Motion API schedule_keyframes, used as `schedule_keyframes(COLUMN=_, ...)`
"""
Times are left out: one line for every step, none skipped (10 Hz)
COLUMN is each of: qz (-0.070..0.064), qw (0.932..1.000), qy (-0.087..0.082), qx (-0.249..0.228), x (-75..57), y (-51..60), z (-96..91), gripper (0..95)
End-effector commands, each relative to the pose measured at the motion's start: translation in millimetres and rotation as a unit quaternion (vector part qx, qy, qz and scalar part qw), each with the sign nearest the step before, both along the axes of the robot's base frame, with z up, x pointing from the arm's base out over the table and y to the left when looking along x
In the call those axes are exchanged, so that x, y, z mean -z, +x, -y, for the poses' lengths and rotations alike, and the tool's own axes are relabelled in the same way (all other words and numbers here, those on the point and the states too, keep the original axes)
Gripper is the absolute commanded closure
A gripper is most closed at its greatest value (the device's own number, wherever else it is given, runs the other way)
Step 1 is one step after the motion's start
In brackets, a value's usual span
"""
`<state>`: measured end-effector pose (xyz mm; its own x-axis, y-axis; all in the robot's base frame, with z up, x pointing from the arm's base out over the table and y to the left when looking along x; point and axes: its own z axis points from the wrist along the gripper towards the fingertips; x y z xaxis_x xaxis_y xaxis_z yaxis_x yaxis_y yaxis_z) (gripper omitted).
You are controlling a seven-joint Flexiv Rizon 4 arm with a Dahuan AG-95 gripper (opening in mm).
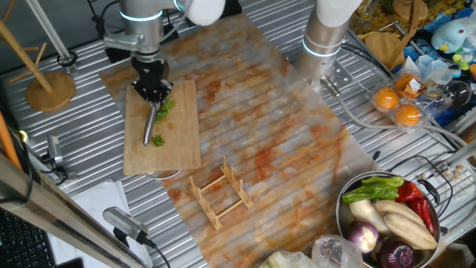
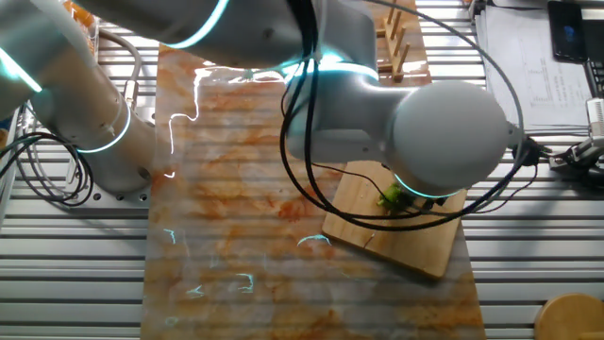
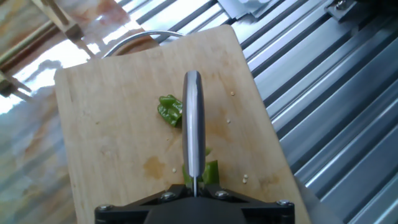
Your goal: Chop the chili peppers
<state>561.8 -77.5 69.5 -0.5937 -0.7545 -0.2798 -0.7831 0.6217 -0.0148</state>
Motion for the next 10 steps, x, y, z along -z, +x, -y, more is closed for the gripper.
schedule_keyframes(qz=-0.007, qw=1.0000, qy=0.004, qx=0.005, x=6.4, y=0.2, z=-0.6, gripper=95.0)
schedule_keyframes(qz=-0.007, qw=1.0000, qy=-0.004, qx=0.005, x=4.3, y=-0.6, z=-1.2, gripper=95.0)
schedule_keyframes(qz=-0.008, qw=0.9998, qy=-0.014, qx=0.006, x=2.9, y=-1.0, z=-1.6, gripper=95.0)
schedule_keyframes(qz=-0.010, qw=0.9997, qy=-0.023, qx=0.007, x=2.6, y=-1.2, z=-1.5, gripper=95.0)
schedule_keyframes(qz=-0.017, qw=0.9992, qy=-0.036, qx=0.003, x=-0.7, y=-3.6, z=0.7, gripper=95.0)
schedule_keyframes(qz=-0.017, qw=0.9992, qy=-0.036, qx=0.003, x=-1.0, y=-3.8, z=0.9, gripper=76.0)
schedule_keyframes(qz=-0.018, qw=0.9991, qy=-0.037, qx=0.004, x=-1.0, y=-3.8, z=0.9, gripper=76.0)
schedule_keyframes(qz=-0.027, qw=0.9987, qy=-0.042, qx=0.005, x=-1.2, y=-4.1, z=1.0, gripper=76.0)
schedule_keyframes(qz=-0.030, qw=0.9986, qy=-0.044, qx=0.004, x=-1.4, y=-4.3, z=1.2, gripper=76.0)
schedule_keyframes(qz=-0.036, qw=0.9979, qy=-0.053, qx=0.004, x=-1.8, y=-4.7, z=1.6, gripper=76.0)
